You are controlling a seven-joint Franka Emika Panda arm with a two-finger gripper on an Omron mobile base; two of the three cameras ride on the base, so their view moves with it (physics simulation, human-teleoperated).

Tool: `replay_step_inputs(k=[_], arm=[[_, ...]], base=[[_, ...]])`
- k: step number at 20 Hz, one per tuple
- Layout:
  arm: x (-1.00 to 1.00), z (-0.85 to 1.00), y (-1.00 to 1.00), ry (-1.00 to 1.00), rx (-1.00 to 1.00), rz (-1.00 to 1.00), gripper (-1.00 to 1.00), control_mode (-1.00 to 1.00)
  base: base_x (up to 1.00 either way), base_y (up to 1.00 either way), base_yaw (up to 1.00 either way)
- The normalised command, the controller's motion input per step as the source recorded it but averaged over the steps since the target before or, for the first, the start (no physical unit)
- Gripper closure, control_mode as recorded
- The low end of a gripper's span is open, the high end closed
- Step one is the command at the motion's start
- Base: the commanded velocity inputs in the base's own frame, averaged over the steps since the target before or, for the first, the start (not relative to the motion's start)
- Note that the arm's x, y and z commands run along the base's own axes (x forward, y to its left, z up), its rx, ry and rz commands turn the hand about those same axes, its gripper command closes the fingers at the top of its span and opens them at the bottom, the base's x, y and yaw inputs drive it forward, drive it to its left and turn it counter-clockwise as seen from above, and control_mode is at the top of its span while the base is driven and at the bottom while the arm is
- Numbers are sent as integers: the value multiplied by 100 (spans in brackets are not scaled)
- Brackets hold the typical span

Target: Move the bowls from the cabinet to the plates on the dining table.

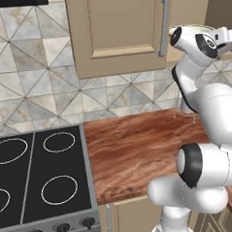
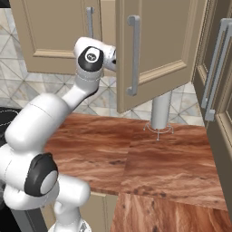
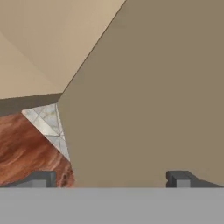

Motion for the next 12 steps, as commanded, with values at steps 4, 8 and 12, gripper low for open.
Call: replay_step_inputs(k=[4,8,12], arm=[[-46,4,-3,-10,0,-6,-100,-100],[-41,1,-31,-7,3,-2,-100,-100],[-30,1,-48,-6,4,0,-100,-100]], base=[[0,0,0],[0,0,0],[0,0,0]])
